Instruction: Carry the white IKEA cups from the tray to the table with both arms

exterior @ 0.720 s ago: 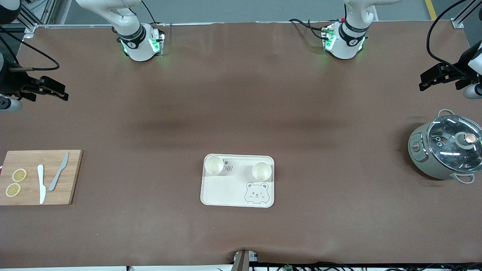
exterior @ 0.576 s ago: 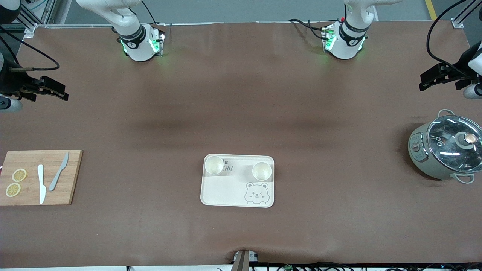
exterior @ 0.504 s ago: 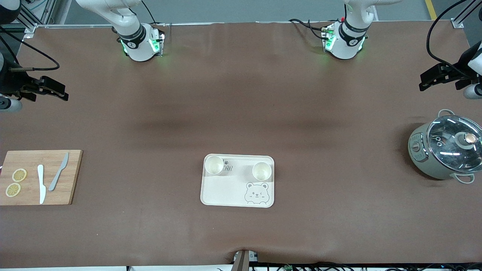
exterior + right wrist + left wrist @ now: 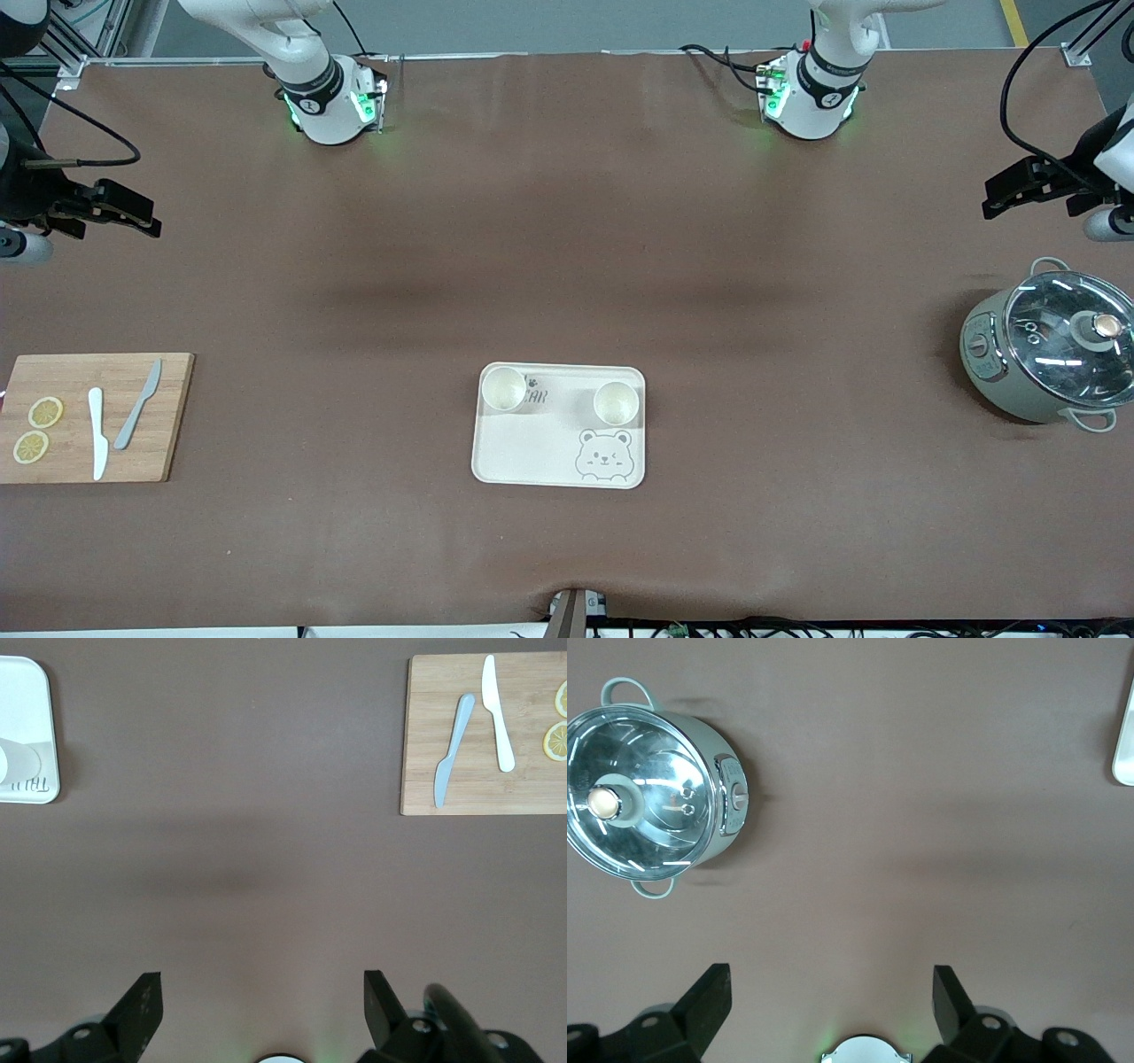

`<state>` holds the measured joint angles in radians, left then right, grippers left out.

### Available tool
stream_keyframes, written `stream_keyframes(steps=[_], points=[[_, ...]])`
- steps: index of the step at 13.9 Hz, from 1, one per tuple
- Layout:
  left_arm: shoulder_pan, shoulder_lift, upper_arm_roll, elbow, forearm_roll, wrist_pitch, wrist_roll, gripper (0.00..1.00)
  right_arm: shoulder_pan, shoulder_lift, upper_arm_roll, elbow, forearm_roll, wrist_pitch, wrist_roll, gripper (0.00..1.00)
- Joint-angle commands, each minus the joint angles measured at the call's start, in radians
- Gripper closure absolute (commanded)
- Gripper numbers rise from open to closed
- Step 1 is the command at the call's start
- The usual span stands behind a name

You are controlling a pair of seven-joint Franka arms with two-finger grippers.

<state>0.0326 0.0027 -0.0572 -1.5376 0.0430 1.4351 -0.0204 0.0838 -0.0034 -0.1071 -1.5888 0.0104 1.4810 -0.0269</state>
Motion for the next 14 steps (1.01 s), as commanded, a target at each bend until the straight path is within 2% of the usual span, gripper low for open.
stream_keyframes(steps=[1, 4, 8, 12, 14], points=[[0.006, 0.023, -0.003, 0.031, -0.011, -0.005, 0.002, 0.0, -0.01, -0.006, 0.006, -0.003, -0.009, -0.001, -0.008, 0.0], [-0.005, 0.091, -0.004, 0.033, -0.014, 0.011, -0.004, 0.0, -0.012, -0.006, 0.004, -0.003, -0.009, -0.001, -0.008, 0.0], [-0.023, 0.206, -0.018, 0.036, -0.014, 0.103, -0.01, 0.0, -0.013, -0.004, 0.004, -0.003, -0.009, -0.001, -0.008, 0.0], [-0.074, 0.282, -0.027, 0.082, -0.018, 0.16, -0.012, 0.0, -0.013, 0.002, 0.004, 0.003, -0.009, 0.007, -0.008, 0.0], [-0.074, 0.328, -0.027, 0.114, -0.087, 0.166, -0.047, 0.0, -0.012, 0.011, 0.004, 0.006, -0.009, 0.01, -0.008, 0.0]])
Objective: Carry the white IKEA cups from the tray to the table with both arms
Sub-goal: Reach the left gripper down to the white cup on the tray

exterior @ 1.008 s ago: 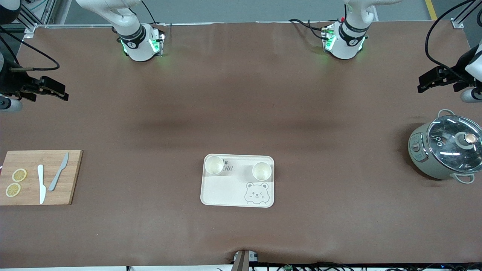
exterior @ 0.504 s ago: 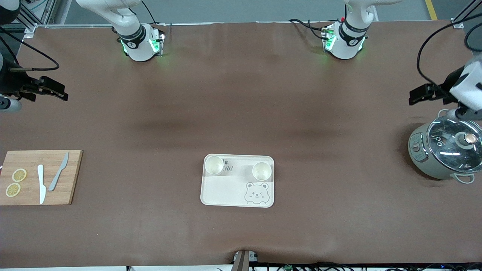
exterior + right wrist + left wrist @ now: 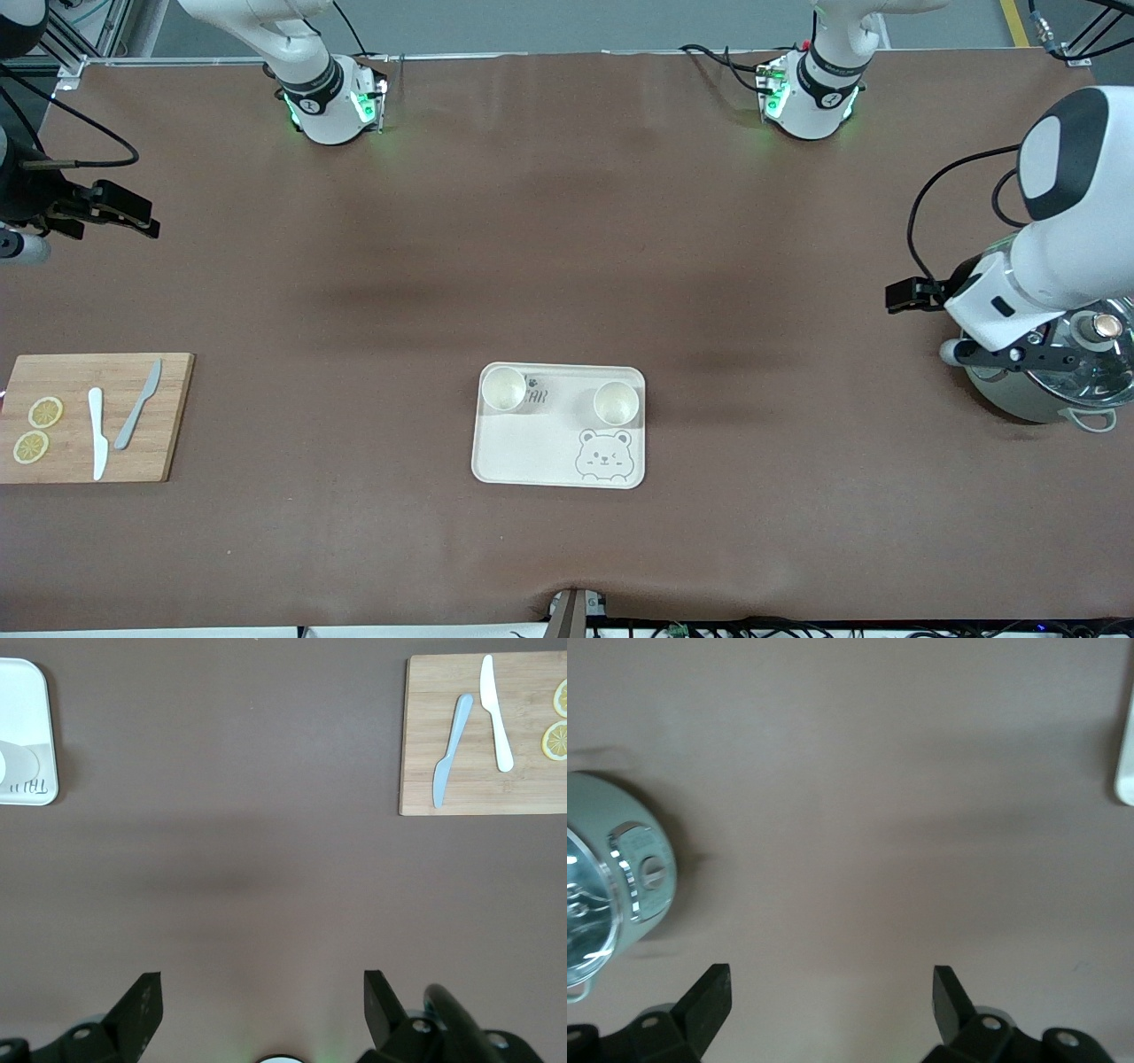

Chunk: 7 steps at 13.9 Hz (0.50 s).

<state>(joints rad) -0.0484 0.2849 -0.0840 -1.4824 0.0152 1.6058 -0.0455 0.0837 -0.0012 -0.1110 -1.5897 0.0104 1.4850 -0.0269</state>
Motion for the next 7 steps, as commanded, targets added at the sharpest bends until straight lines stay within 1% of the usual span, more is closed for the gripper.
stream_keyframes(steps=[1, 3, 7], points=[[0.007, 0.059, 0.0, 0.066, -0.101, 0.006, -0.049, 0.0, -0.01, 0.018, 0.008, 0.017, -0.01, 0.003, -0.01, 0.0], [0.002, 0.079, 0.0, 0.065, -0.136, 0.048, -0.072, 0.0, -0.002, 0.023, 0.008, 0.027, -0.018, -0.002, -0.01, 0.0], [-0.062, 0.128, 0.0, 0.068, -0.141, 0.138, -0.157, 0.0, 0.002, 0.032, 0.008, 0.033, -0.017, -0.005, -0.005, 0.0]])
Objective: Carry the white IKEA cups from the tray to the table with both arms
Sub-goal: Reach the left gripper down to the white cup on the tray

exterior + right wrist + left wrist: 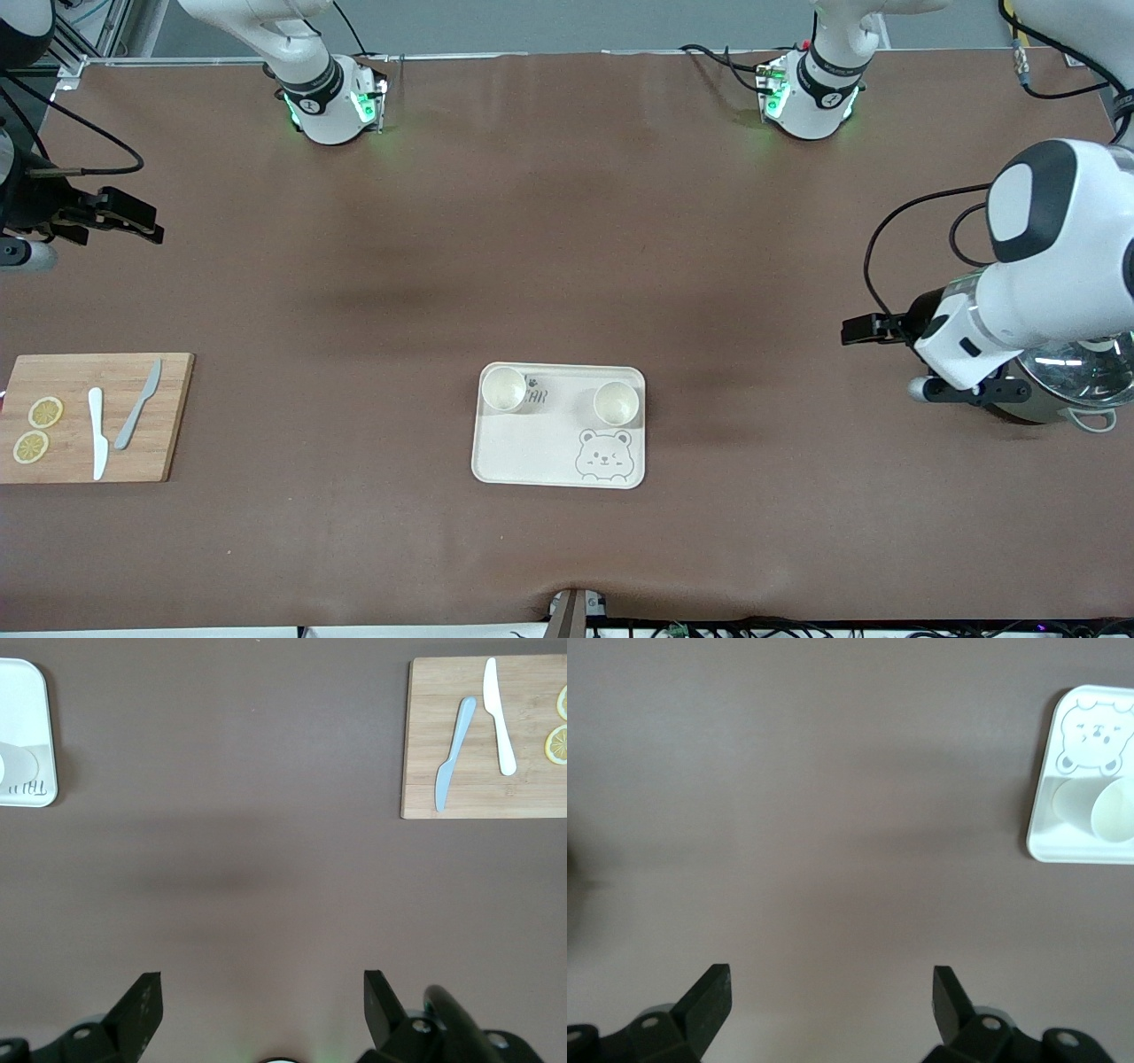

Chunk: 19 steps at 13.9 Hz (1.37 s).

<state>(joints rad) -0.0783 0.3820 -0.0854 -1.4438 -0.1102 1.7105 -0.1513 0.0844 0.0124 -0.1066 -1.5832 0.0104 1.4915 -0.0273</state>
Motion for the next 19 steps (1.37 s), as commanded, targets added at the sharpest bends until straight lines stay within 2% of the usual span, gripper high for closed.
stream_keyframes(steps=[1, 5, 12, 15, 19], points=[[-0.053, 0.046, 0.001, 0.031, -0.016, 0.076, -0.095, 0.0, 0.002, 0.018, 0.004, 0.028, -0.017, -0.011, -0.006, 0.0], [-0.141, 0.132, 0.003, 0.083, -0.016, 0.173, -0.256, 0.0, 0.001, 0.024, 0.004, 0.029, -0.017, -0.008, -0.006, 0.0], [-0.267, 0.227, 0.003, 0.085, -0.016, 0.386, -0.444, 0.0, -0.003, 0.064, 0.004, 0.043, -0.007, -0.014, -0.006, 0.0], [-0.314, 0.273, 0.004, 0.083, -0.014, 0.486, -0.597, 0.0, -0.005, 0.095, 0.004, 0.045, -0.007, -0.019, -0.006, 0.0], [-0.36, 0.339, 0.012, 0.086, -0.008, 0.546, -0.619, 0.02, -0.005, 0.103, 0.004, 0.045, -0.007, -0.017, -0.006, 0.0]])
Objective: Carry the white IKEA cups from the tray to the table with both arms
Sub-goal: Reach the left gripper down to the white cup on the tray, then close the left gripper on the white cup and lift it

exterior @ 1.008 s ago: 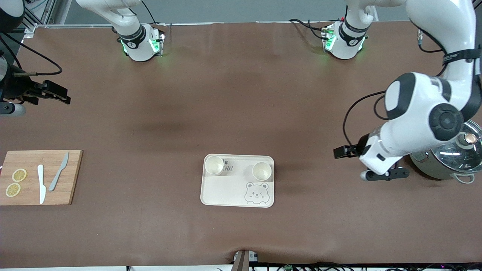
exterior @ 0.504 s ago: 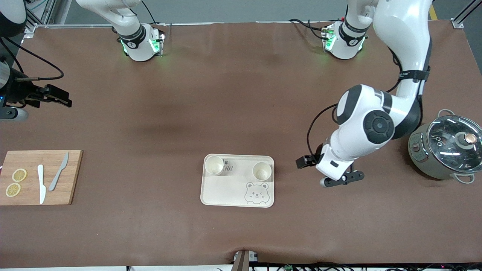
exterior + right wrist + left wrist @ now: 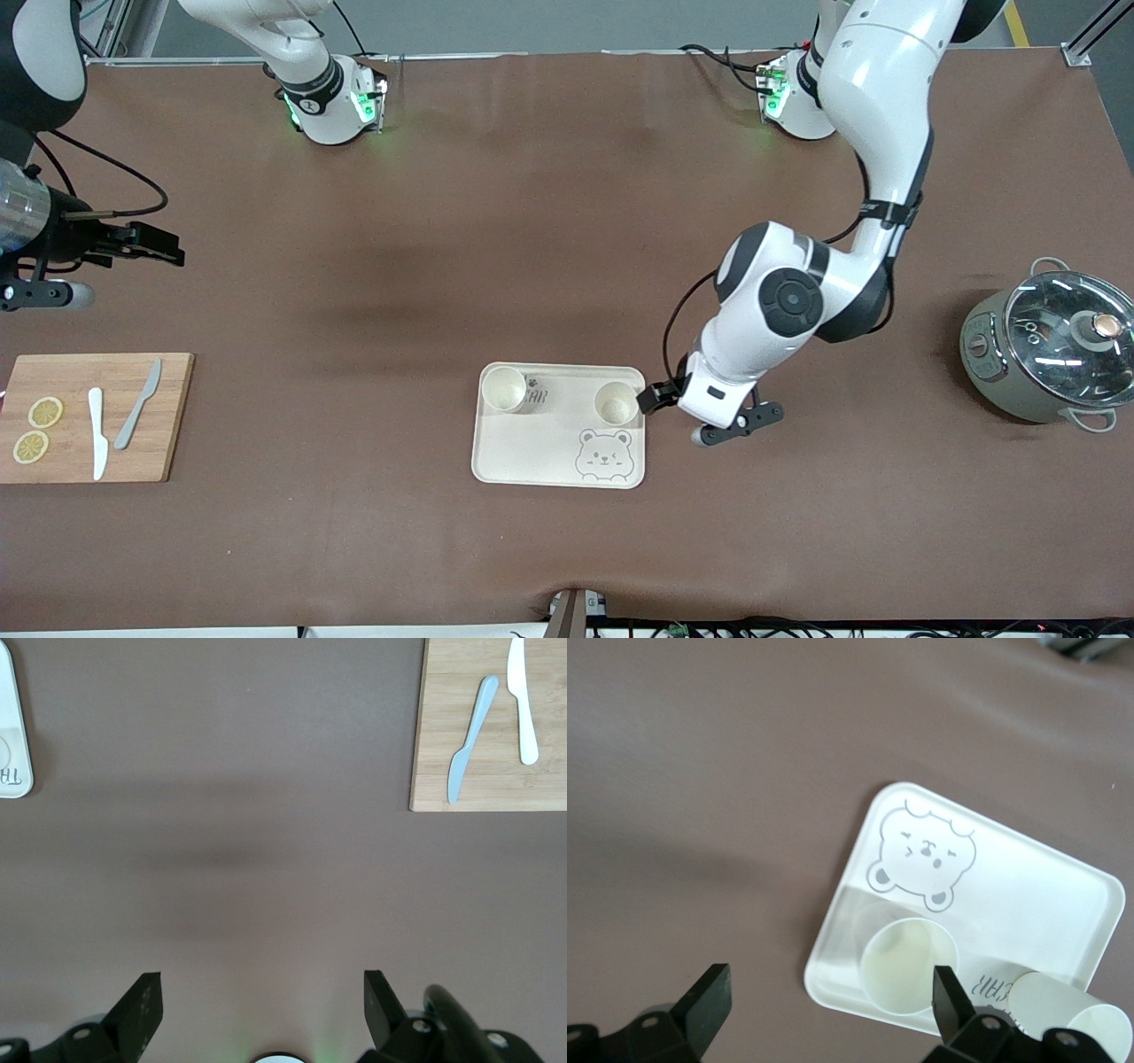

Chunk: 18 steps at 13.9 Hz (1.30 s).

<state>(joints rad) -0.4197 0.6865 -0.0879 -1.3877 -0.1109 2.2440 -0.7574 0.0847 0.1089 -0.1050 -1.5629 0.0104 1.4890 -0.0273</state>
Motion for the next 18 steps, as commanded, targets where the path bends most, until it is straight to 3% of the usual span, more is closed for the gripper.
stream_keyframes(steps=[1, 5, 10, 12, 14, 18], points=[[-0.025, 0.048, 0.016, 0.03, -0.006, 0.014, -0.011, 0.12, -0.005, 0.015, 0.002, 0.026, -0.007, -0.015, -0.006, 0.0], [-0.057, 0.058, 0.016, 0.026, -0.001, 0.014, -0.011, 0.26, -0.005, 0.032, 0.004, 0.026, -0.007, -0.015, -0.005, 0.0], [-0.079, 0.094, 0.016, 0.026, 0.007, 0.055, -0.011, 0.26, -0.008, 0.072, 0.002, 0.024, -0.01, -0.016, -0.005, 0.0], [-0.08, 0.116, 0.016, 0.026, 0.031, 0.074, -0.011, 0.33, -0.011, 0.1, 0.002, 0.029, -0.01, -0.015, -0.006, 0.0], [-0.082, 0.123, 0.016, 0.024, 0.031, 0.077, -0.011, 0.47, -0.013, 0.104, 0.002, 0.03, -0.02, -0.013, -0.006, 0.0], [-0.08, 0.127, 0.014, 0.024, 0.033, 0.077, -0.011, 0.89, -0.039, 0.149, 0.002, 0.011, -0.003, -0.026, 0.006, 0.0]])
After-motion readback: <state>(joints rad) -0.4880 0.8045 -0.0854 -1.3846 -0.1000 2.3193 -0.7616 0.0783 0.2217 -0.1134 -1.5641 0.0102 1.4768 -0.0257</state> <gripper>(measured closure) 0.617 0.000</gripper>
